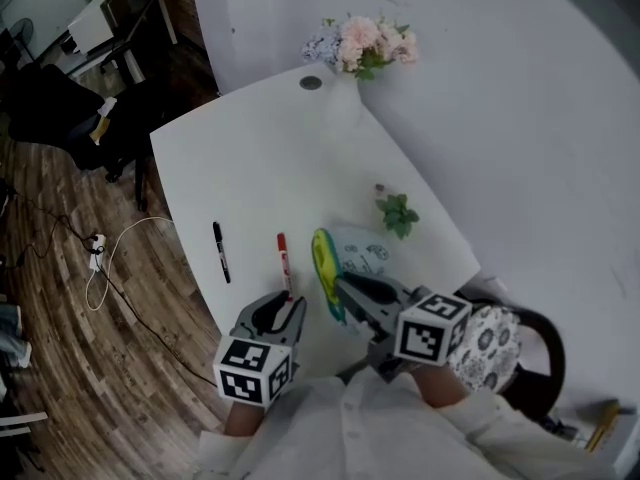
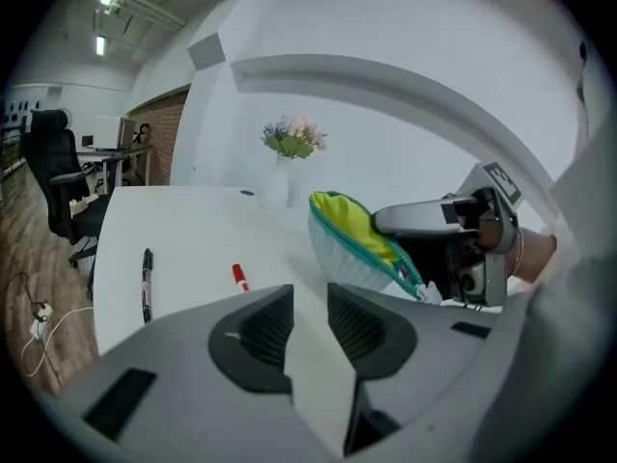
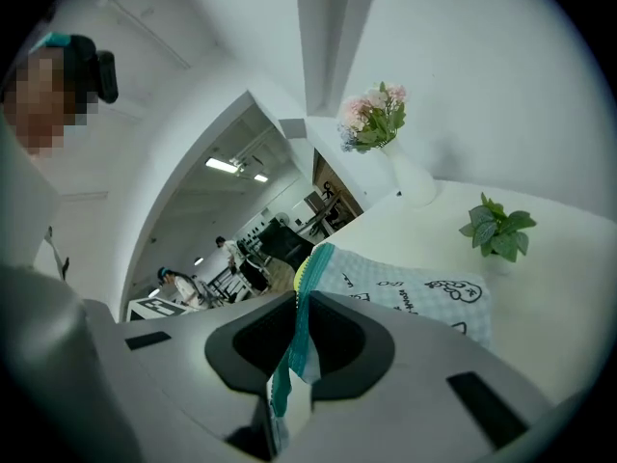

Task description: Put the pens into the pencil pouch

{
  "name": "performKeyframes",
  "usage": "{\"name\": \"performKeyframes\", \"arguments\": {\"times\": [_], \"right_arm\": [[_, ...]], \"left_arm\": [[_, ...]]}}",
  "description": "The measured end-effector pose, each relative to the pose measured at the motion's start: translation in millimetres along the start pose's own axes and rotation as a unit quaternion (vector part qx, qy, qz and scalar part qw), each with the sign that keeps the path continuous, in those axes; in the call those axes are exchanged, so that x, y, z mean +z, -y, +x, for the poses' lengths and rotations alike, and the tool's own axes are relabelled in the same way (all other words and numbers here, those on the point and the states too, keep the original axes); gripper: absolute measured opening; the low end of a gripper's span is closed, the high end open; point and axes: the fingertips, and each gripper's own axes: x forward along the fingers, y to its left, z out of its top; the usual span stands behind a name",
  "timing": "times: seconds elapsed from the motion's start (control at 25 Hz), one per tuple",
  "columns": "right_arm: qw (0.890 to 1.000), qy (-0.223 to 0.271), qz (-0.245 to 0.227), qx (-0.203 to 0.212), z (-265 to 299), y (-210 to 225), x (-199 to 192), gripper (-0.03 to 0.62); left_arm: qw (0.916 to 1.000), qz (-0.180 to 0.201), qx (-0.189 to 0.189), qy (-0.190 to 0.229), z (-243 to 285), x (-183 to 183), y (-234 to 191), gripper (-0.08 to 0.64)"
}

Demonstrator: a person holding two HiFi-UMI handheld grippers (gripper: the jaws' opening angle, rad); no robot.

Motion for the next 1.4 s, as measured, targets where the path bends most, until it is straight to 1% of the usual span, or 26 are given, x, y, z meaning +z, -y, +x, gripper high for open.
{"name": "performKeyframes", "arguments": {"times": [0.16, 0.28, 0.36, 0.48, 0.6, 0.8, 0.88, 1.04, 1.2, 1.4], "right_arm": [[0.999, 0.016, 0.044, 0.027, 0.0, -0.7, 8.1, 0.043], [0.994, 0.03, 0.085, 0.068, 0.9, -6.8, 18.9, 0.043], [0.986, 0.045, 0.121, 0.102, 0.9, -10.9, 24.7, 0.043], [0.973, 0.068, 0.167, 0.147, -0.6, -16.2, 32.7, 0.043], [0.961, 0.078, 0.201, 0.172, -2.3, -14.8, 33.9, 0.043], [0.949, 0.087, 0.24, 0.185, -6.9, -2.4, 29.5, 0.043], [0.946, 0.092, 0.248, 0.186, -9.4, 1.6, 29.5, 0.043], [0.948, 0.094, 0.239, 0.187, -13.0, 3.1, 30.0, 0.043], [0.945, 0.093, 0.247, 0.191, -14.6, 4.8, 29.6, 0.043], [0.946, 0.088, 0.246, 0.191, -16.5, 5.8, 25.6, 0.043]], "left_arm": [[0.9999, -0.003, 0.002, 0.012, -0.9, 5.5, -0.9, 0.107], [0.9999, -0.004, 0.004, 0.015, -0.8, 7.7, -1.8, 0.107], [0.9999, -0.003, 0.006, 0.016, -0.9, 8.7, -2.8, 0.107], [0.9998, -0.004, 0.01, 0.016, -0.1, 10.0, -4.8, 0.107], [0.9998, -0.002, 0.012, 0.013, 2.7, 10.2, -6.4, 0.107], [0.9999, 0.005, 0.014, 0.007, 8.2, 14.1, -8.0, 0.107], [0.9999, 0.008, 0.014, 0.004, 10.3, 14.5, -8.7, 0.107], [0.9997, 0.015, 0.018, -0.006, 14.2, 13.1, -11.9, 0.107], [0.9992, 0.022, 0.025, -0.022, 21.2, 12.6, -17.8, 0.107], [0.9975, 0.041, 0.034, -0.048, 31.6, 12.1, -28.0, 0.107]]}}
